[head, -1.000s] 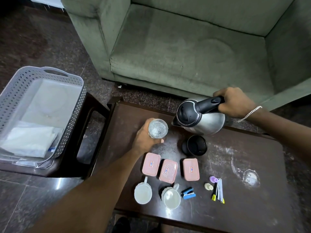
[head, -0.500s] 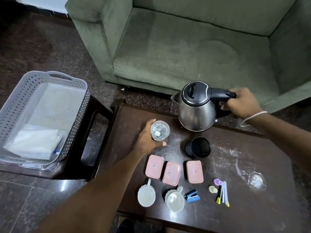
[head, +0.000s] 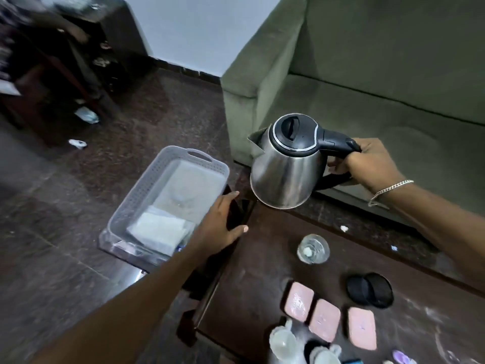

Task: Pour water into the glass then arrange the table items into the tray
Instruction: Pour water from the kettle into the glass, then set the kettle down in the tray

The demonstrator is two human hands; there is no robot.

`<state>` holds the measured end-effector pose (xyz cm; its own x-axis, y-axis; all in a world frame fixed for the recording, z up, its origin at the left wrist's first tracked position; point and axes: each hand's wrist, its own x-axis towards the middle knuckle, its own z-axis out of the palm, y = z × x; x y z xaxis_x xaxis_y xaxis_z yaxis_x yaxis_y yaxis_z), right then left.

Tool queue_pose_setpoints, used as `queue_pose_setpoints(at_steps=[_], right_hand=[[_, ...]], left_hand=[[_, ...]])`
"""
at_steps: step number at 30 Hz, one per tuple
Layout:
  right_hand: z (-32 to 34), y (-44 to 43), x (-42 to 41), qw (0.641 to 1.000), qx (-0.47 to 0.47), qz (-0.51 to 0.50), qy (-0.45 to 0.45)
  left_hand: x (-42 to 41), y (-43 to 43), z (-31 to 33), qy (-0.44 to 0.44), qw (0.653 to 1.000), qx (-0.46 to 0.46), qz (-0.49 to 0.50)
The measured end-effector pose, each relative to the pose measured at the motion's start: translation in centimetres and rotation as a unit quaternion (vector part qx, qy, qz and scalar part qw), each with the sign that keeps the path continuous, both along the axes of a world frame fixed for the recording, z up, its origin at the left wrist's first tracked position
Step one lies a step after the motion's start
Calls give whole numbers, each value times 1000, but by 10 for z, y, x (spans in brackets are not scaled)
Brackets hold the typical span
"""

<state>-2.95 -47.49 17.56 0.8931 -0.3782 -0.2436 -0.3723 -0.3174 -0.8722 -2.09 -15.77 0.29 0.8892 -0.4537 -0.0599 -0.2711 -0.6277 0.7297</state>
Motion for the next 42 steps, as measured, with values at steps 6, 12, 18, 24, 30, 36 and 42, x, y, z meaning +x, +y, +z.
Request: queue_pose_setpoints(at_steps=[6, 12, 18, 24, 30, 36, 42], right_hand=[[-9, 100, 67, 998, 43, 28, -22], [-62, 185, 124, 999, 7, 47, -6], [-107, 236, 142, 999, -13, 49, -7], [-128, 255, 142, 999, -8, 43, -24], [-140, 254, 143, 996, -37, 74, -30], [-135, 248, 123, 987, -123, 99, 18], [-136, 307, 38, 953, -192, 148, -184]], left_hand=[[35, 98, 14, -1, 993, 37, 115], [53, 162, -4, 29, 982, 80, 170], [63, 191, -23, 58, 980, 118, 151], [69, 201, -32, 71, 981, 136, 121], [72, 207, -34, 98, 976, 164, 101], [74, 214, -35, 125, 965, 212, 86], [85, 217, -39, 133, 951, 270, 68]])
